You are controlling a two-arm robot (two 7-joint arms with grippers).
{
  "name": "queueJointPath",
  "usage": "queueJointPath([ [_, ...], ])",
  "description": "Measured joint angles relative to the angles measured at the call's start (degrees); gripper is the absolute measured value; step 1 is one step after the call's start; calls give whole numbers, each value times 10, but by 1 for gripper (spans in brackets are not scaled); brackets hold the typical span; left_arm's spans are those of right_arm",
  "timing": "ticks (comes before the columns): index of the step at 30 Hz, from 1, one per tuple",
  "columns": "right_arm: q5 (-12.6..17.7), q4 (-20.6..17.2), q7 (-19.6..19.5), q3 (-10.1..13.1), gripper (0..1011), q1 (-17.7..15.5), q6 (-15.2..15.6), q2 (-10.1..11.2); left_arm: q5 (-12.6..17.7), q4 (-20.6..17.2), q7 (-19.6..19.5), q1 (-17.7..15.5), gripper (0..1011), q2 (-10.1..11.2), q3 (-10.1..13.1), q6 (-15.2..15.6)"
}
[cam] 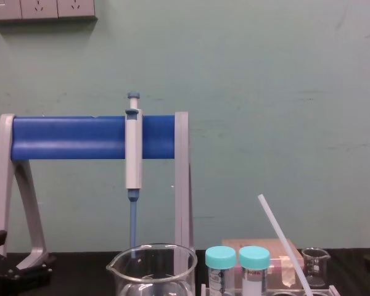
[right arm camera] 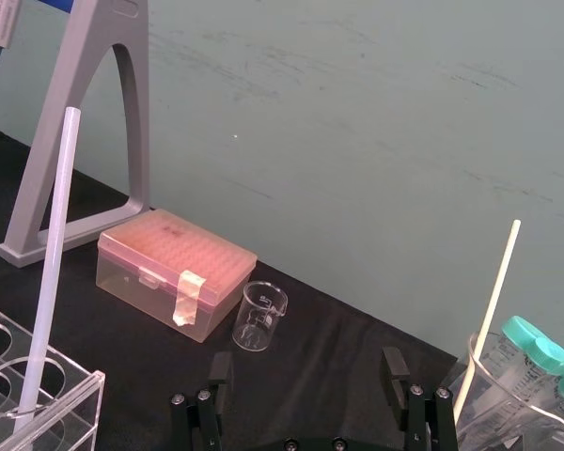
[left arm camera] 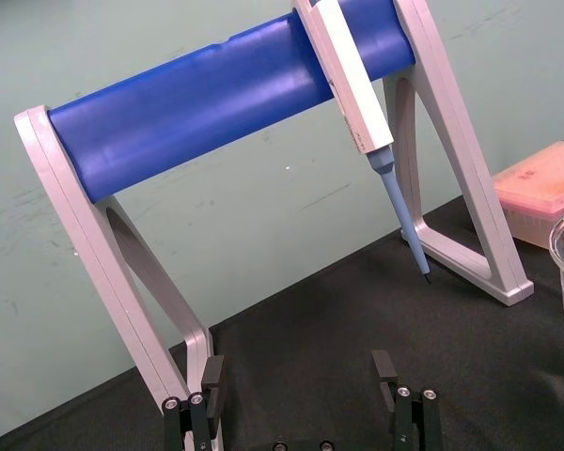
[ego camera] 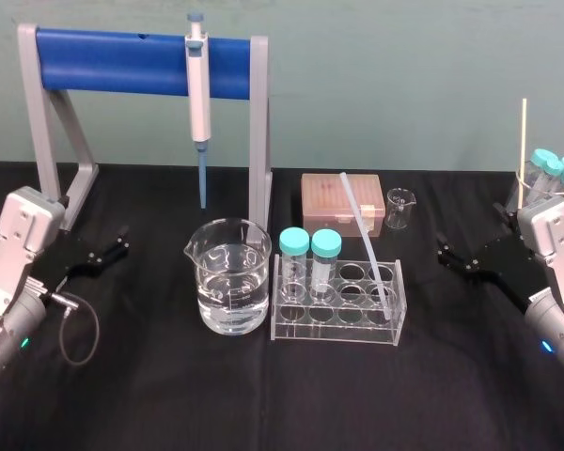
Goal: Pick up the stirring rod with one hand, then place it down.
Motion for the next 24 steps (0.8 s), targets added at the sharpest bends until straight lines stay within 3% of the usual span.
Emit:
queueJointPath([
  [24, 0, 0, 0, 0, 1000, 0, 0, 0, 0, 0, 0, 0, 1000, 0, 0, 0],
])
